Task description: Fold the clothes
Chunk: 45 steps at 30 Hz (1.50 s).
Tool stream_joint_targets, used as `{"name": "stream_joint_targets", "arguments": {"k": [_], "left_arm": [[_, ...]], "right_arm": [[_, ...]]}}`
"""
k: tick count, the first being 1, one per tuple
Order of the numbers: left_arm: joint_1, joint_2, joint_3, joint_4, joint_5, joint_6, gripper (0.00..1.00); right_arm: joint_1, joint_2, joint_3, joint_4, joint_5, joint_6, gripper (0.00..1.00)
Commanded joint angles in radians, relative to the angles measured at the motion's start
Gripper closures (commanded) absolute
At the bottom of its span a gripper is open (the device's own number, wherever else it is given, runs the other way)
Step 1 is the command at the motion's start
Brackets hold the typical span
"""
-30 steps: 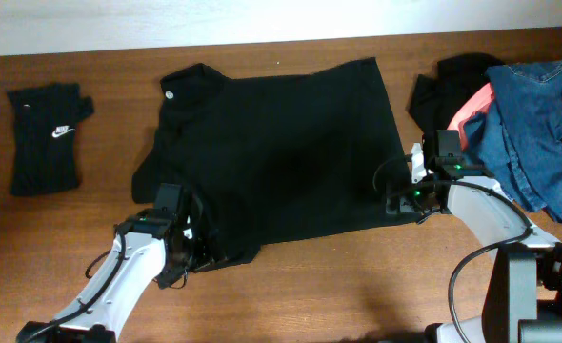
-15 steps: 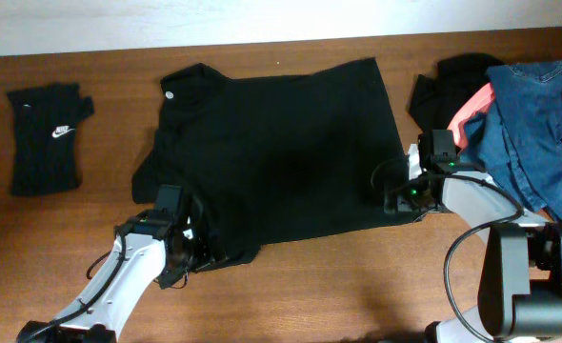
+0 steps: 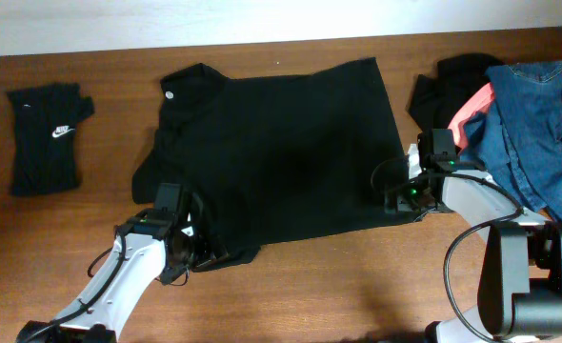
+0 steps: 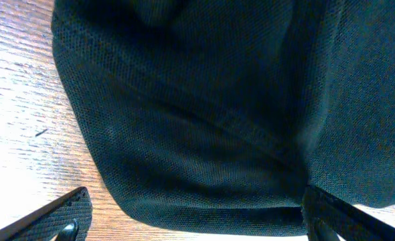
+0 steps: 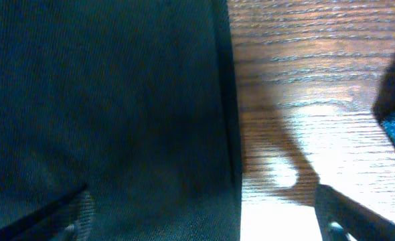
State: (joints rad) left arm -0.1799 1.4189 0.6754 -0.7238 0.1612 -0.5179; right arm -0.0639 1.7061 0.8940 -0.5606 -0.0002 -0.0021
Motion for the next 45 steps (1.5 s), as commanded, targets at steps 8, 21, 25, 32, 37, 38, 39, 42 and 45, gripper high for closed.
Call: {"name": "stream_joint_targets", "arguments": {"k": [8,21,25,32,37,38,39,42,45], "left_arm": [[0.003,0.007,-0.008,0.021,0.011,-0.009,0.15],[0.003,0.007,-0.014,-0.020,0.019,-0.008,0.29],[0.003,0.007,-0.047,0.019,0.015,-0.009,0.28],[0.006,0.007,-0.122,0.133,0.031,-0.010,0.28],[0.006,0.007,-0.122,0.138,0.034,-0.009,0.52],[0.006,0.007,-0.122,0.137,0.034,-0.009,0.64],[0.006,0.007,-0.122,0.137,0.035,-0.009,0.72],[0.006,0.007,-0.120,0.137,0.034,-0.009,0.96],[0.006,0.006,-0.116,0.130,0.034,-0.009,0.99]], "right_arm": [[-0.004,0.046,-0.021,-0.023,0.009,0.006,0.40],[-0.004,0.046,-0.019,-0.021,0.009,0.006,0.28],[-0.004,0.046,-0.018,-0.022,0.008,0.006,0.28],[-0.004,0.046,-0.018,-0.022,0.001,0.006,0.28],[-0.004,0.046,-0.018,-0.022,0.000,0.006,0.28],[-0.004,0.046,-0.018,-0.022,0.000,0.006,0.28],[-0.004,0.046,-0.018,-0.022,0.000,0.006,0.28],[-0.004,0.046,-0.018,-0.022,-0.007,0.006,0.29],[-0.004,0.046,-0.018,-0.022,-0.007,0.006,0.55]]}}
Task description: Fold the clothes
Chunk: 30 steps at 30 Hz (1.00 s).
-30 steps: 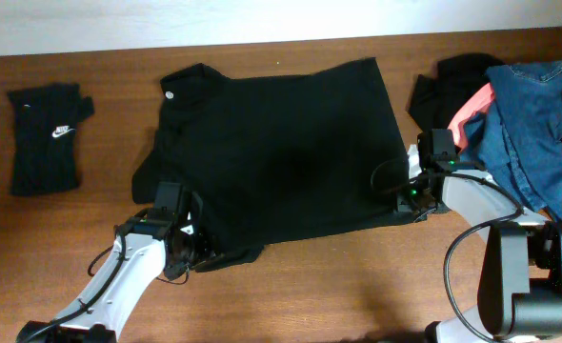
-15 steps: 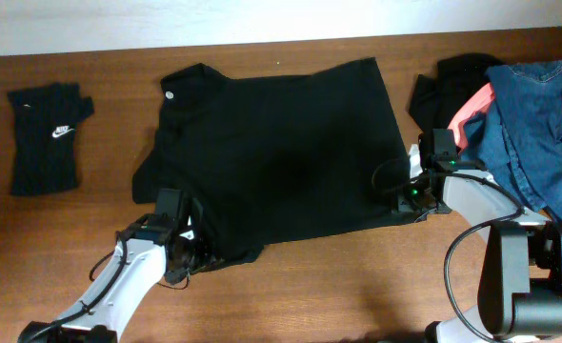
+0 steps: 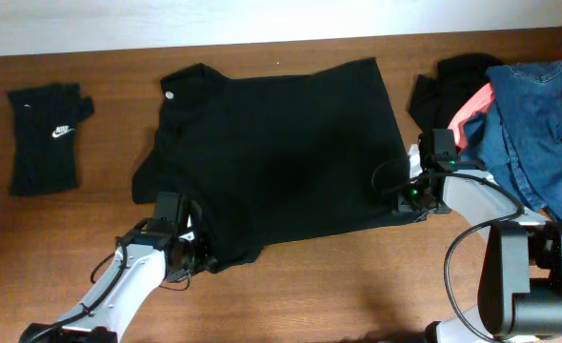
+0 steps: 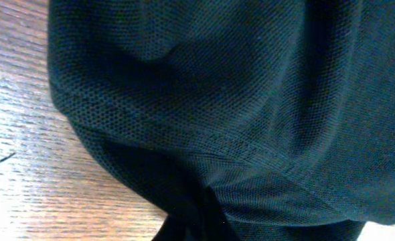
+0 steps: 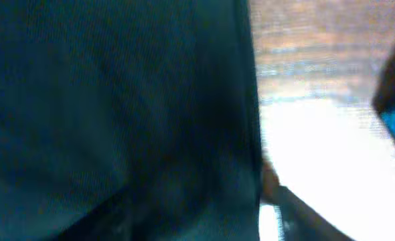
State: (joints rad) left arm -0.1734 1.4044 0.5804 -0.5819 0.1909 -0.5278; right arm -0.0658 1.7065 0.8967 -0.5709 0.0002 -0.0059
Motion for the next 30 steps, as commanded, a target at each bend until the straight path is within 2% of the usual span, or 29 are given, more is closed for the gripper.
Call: {"name": "stream_joint_targets", "arguments": {"k": [1,3,5,17,30], "left_arm": [[0.000,0.021,-0.017,-0.018,0.004,0.001,0.99],[0.000,0.021,-0.007,-0.030,0.004,0.001,0.99],[0.000,0.020,0.009,-0.046,0.004,0.002,0.99],[0.000,0.020,0.213,-0.226,-0.039,0.101,0.99],[0.000,0.020,0.266,-0.233,-0.045,0.108,0.99]], "right_arm": [[-0.002,0.045,-0.020,-0.011,-0.007,0.010,0.68],[-0.002,0.045,-0.020,-0.011,-0.008,0.010,0.84],[-0.002,0.045,-0.018,-0.013,-0.008,0.010,0.96],[-0.002,0.045,0.034,-0.061,-0.042,0.010,0.96],[-0.001,0.045,0.060,-0.100,-0.060,0.010,0.96]]}}
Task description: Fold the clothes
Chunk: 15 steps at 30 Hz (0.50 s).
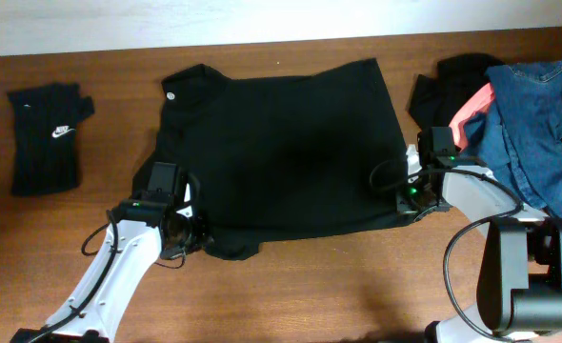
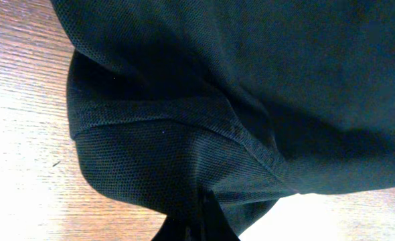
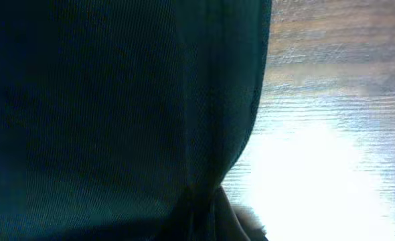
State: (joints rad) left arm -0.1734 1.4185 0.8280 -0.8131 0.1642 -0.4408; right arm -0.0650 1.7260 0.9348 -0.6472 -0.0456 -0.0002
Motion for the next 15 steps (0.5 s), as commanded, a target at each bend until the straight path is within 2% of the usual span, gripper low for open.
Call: {"name": "stream_joint_targets", "arguments": {"k": [1,15], "left_arm": [[0.000,0.006,0.018,0.001,-0.028,0.020,0.99],[0.000,0.006,0.057,-0.014,-0.041,0.031,0.99]], "right_arm": [[-0.002,0.025,0.034,-0.040,-0.014,0.004,0.96],[-0.002,0.025,0.123,-0.159,-0.014,0.008,0.96]]}}
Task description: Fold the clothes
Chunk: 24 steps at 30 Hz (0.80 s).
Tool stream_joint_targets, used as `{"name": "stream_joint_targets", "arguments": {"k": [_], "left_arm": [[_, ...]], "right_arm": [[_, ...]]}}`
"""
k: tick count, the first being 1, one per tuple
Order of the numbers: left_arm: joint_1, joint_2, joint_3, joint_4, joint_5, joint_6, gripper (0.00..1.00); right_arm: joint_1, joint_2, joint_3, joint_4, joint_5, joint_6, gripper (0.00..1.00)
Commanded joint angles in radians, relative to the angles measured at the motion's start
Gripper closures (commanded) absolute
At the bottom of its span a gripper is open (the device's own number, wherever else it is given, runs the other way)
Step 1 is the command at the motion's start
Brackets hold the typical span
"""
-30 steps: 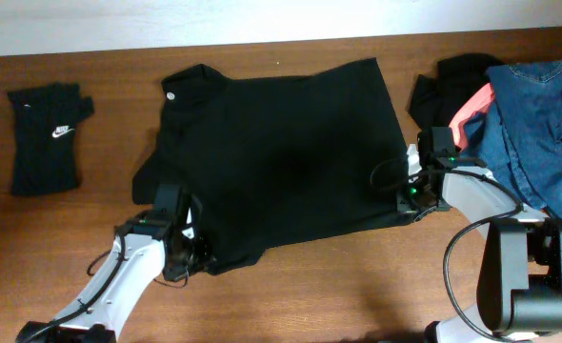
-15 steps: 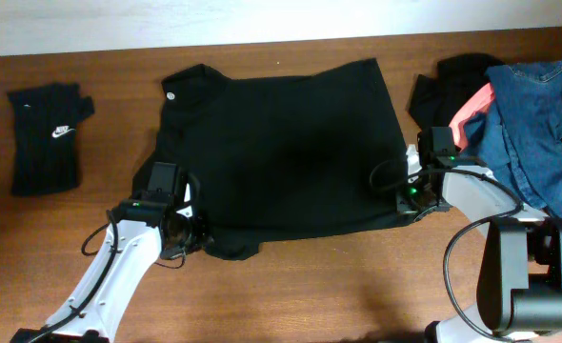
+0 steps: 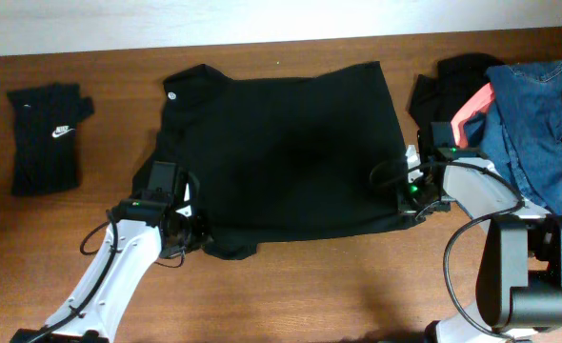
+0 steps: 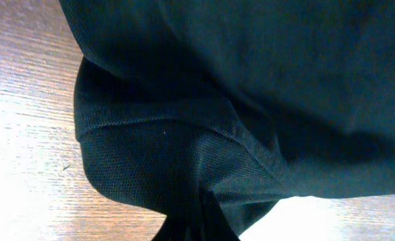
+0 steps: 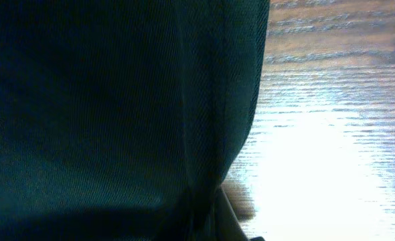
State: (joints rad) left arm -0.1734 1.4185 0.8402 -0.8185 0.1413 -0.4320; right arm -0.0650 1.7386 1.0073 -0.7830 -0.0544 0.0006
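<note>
A black t-shirt (image 3: 281, 143) lies spread on the wooden table, collar at the left. My left gripper (image 3: 188, 236) is shut on the shirt's near left sleeve (image 4: 150, 167), which bunches between the jaws at the bottom of the left wrist view. My right gripper (image 3: 407, 205) is shut on the shirt's near right hem corner (image 5: 204, 167); the cloth hides the fingertips in the right wrist view.
A folded black garment with a white logo (image 3: 48, 138) lies at the far left. At the right edge a heap of clothes holds blue denim (image 3: 533, 124), something coral (image 3: 471, 107) and a black piece (image 3: 443, 86). Bare wood (image 3: 338, 286) runs along the near side.
Almost nothing has shifted. Both grippers keep their hold on the shirt; the right wrist sits slightly farther back, and the sleeve fold by the left gripper looks the same.
Both grippers stood open at the shirt's near edge, left at the sleeve, right at the hem corner. Then both were shut on the cloth. After that the left one had carried the sleeve up and inward, folding it, and both remain there holding.
</note>
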Motion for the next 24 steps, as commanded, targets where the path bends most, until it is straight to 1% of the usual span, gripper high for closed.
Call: {"name": "stream_joint_targets", "arguments": {"k": [1,5,9,17,24], "left_arm": [[0.000,0.006,0.057,-0.018,-0.019,0.024,0.99],[0.000,0.006,0.113,-0.058,-0.018,0.038,0.99],[0.000,0.006,0.154,-0.081,-0.019,0.039,0.99],[0.005,0.006,0.183,-0.068,-0.058,0.045,0.99],[0.070,0.006,0.184,-0.031,-0.064,0.045,0.99]], "right_arm": [[-0.002,0.013,0.071,-0.046,-0.006,0.008,0.96],[-0.002,0.013,0.163,-0.142,-0.006,0.009,0.96],[-0.002,0.013,0.227,-0.179,-0.013,0.034,0.96],[-0.002,0.014,0.238,-0.108,-0.021,0.042,0.96],[-0.002,0.014,0.238,-0.045,-0.033,0.041,0.96]]}}
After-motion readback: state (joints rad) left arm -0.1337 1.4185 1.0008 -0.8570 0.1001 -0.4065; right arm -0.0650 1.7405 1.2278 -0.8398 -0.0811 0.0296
